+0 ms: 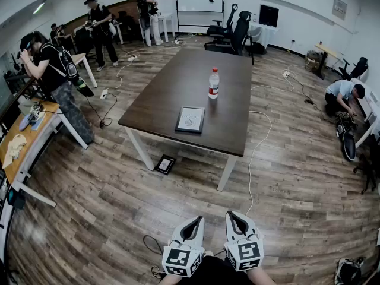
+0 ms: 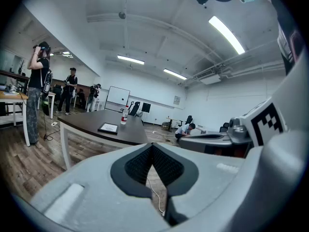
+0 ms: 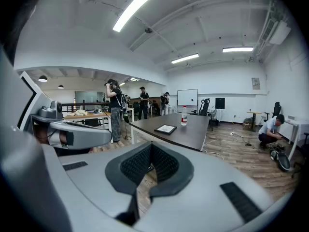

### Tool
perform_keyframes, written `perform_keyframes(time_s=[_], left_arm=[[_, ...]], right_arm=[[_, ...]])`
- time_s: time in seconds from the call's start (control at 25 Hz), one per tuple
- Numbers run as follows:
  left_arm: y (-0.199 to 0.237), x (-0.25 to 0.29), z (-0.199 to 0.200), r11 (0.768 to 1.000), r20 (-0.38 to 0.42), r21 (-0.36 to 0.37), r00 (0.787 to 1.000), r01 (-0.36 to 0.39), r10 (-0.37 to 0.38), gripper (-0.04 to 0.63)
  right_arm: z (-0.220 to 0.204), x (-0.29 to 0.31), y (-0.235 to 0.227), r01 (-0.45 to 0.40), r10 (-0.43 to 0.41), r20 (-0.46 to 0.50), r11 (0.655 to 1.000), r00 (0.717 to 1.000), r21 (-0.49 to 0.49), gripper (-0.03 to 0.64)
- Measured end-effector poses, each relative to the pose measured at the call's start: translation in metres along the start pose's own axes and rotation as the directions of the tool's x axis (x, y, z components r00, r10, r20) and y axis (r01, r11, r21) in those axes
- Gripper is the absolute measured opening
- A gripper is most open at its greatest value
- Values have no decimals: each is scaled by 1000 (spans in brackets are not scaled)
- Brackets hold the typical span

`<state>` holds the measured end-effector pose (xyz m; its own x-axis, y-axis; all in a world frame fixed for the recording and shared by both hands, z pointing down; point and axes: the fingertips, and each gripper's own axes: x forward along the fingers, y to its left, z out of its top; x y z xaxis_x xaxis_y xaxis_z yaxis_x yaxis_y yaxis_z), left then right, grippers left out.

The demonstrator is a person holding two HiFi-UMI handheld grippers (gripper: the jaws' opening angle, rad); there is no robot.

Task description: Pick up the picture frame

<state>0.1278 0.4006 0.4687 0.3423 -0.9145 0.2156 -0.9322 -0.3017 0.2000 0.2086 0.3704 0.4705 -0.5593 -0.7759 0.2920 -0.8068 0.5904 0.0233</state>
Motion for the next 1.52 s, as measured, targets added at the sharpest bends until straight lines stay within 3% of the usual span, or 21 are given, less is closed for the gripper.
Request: perform_keyframes(time_s=[0.24,0.68,0.88,1.2,1.52], left_arm=[[12,4,4,1000,4,26,1000,3,-3,8],[68,8,27,998,61,52,997,-40,36,8],[102,12,39,997,84,52,995,-53,48,8],[141,21,42,997,70,72,997,-21,16,8],[147,34,44,997,63,71,998,25,-30,8]], right_arm=[[-1,15,1,19,-18,-16,1000,1000,12,6],[35,40,11,43,-44,120,999,992,11,8],[41,61,15,75,-75,125,997,989,7,8],[46,91,38,85,-83,122,996,989,-13,8],[51,112,43,52,-48,113,998,992,-26,8]])
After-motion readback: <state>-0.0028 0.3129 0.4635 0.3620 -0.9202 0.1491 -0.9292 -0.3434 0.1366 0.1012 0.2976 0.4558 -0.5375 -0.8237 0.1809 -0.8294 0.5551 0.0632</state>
